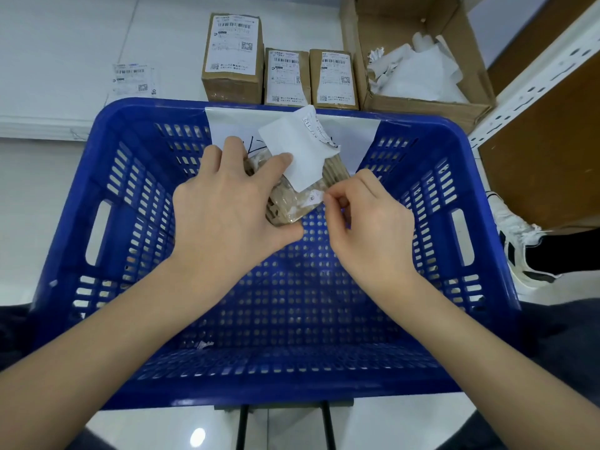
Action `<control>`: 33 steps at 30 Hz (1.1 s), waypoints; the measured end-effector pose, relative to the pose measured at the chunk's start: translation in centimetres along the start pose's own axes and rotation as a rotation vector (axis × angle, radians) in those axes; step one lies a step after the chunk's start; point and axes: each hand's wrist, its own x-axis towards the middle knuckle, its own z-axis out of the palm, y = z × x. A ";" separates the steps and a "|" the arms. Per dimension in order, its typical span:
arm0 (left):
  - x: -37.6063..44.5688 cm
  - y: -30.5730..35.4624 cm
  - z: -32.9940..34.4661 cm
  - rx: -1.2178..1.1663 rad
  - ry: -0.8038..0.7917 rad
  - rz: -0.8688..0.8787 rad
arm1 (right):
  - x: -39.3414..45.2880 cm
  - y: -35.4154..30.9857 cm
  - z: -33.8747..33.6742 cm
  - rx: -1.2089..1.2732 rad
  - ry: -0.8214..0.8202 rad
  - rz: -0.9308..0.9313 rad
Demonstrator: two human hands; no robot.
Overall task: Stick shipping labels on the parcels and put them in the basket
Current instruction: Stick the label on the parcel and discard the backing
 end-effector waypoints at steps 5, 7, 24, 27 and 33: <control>0.1 0.0 0.1 -0.017 0.002 0.002 | -0.2 -0.6 -0.2 0.097 -0.066 0.117; 0.1 -0.1 0.1 -0.023 0.000 0.009 | -0.5 -1.0 -0.3 0.158 -0.123 0.189; 0.5 -0.3 -0.1 0.002 0.032 0.016 | 0.2 -1.3 -1.5 0.349 -0.105 0.424; 0.4 -0.3 0.1 0.007 0.041 0.027 | 0.2 -1.4 -1.3 0.331 -0.121 0.385; 0.3 -0.2 0.0 0.028 0.042 0.040 | 0.4 -1.3 -1.3 0.357 -0.210 0.423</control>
